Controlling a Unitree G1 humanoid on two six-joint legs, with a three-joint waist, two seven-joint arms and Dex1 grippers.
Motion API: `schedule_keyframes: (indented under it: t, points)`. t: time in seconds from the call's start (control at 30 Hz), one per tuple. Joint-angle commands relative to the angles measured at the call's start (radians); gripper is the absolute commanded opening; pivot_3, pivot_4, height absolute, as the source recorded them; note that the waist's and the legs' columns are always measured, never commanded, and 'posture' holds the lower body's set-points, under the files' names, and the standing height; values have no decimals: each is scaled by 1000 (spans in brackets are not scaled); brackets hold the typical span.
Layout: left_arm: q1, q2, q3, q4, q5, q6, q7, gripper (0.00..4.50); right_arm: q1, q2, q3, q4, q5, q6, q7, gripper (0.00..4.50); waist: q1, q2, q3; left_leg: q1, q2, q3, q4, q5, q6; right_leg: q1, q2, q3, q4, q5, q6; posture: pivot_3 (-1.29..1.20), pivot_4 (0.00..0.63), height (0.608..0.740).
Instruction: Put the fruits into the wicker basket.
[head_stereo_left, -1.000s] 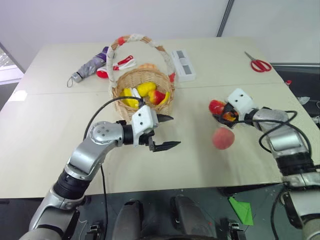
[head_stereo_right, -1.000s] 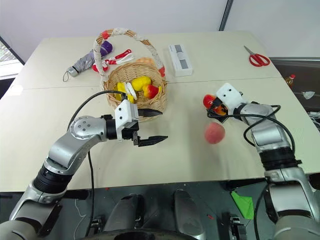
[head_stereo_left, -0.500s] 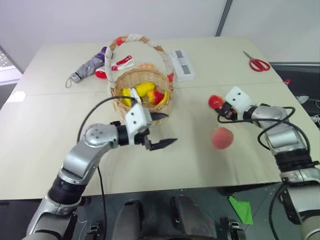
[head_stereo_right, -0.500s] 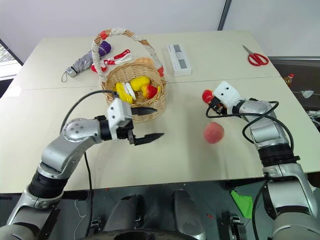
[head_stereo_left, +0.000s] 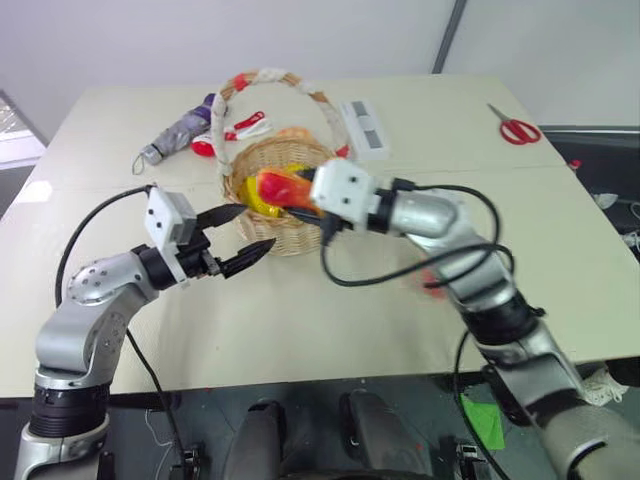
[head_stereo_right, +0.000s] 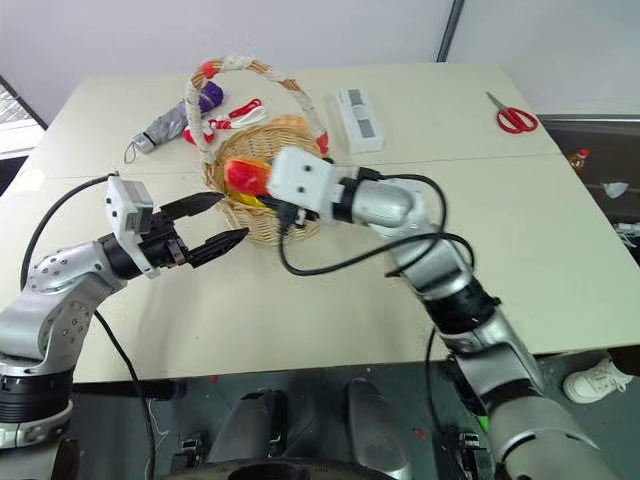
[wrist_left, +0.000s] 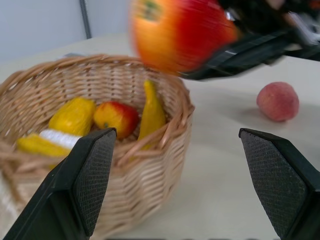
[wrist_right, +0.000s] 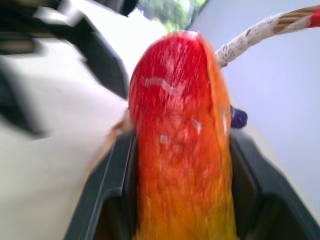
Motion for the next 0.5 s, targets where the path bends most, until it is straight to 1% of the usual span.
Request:
schedule_keyframes:
  t: [0.03,0.13,0.17,0.2,0.23,0.27,0.4,0.5]
  points:
    - [20,7,4,-55,-4,-13,15,4234,-80,49,3,158,-62,-52,-62,1871,2,0,0,-1,-1,0,0,0,0,0,-1,0,0,0,0,0,150,740]
    - [39,-5,-11,-91,-6,-9,40,4234,-140,86,-5,293,-81,-93,-82,1871,-1,0,0,-1,-3,0,0,0,0,0,-3,0,0,0,0,0,150,740]
    - [42,-13,-17,-102,-10,-7,50,4234,-146,90,-12,304,-81,-103,-82,2728,-1,0,0,-1,-3,0,0,0,0,0,-4,0,0,0,0,0,150,740]
    - [45,-18,-22,-109,-12,-5,59,4234,-145,92,-18,298,-80,-114,-79,3124,-1,0,0,-1,-3,0,-1,0,0,0,-4,0,0,0,0,0,150,740]
    - [46,-22,-26,-114,-14,-4,65,4234,-144,93,-22,293,-80,-123,-78,3680,-2,0,0,-1,-3,0,-1,0,0,0,-4,0,0,0,0,0,150,740]
    - [47,-24,-31,-115,-12,-5,70,4234,-133,90,-33,263,-67,-129,-69,4117,-3,0,0,-1,-3,0,-1,0,0,0,-4,0,0,0,0,0,150,740]
    - [46,-27,-53,-120,-9,-6,75,4234,-67,66,-99,97,32,-104,-3,4117,-4,0,0,-1,-1,-1,-1,0,0,-1,-2,0,0,0,0,0,150,740]
    - [17,-36,-81,-112,-11,-10,74,4234,33,-2,-217,-128,172,24,57,4117,1,0,0,-1,-1,-1,-2,0,0,-1,-2,-1,0,0,0,0,150,740]
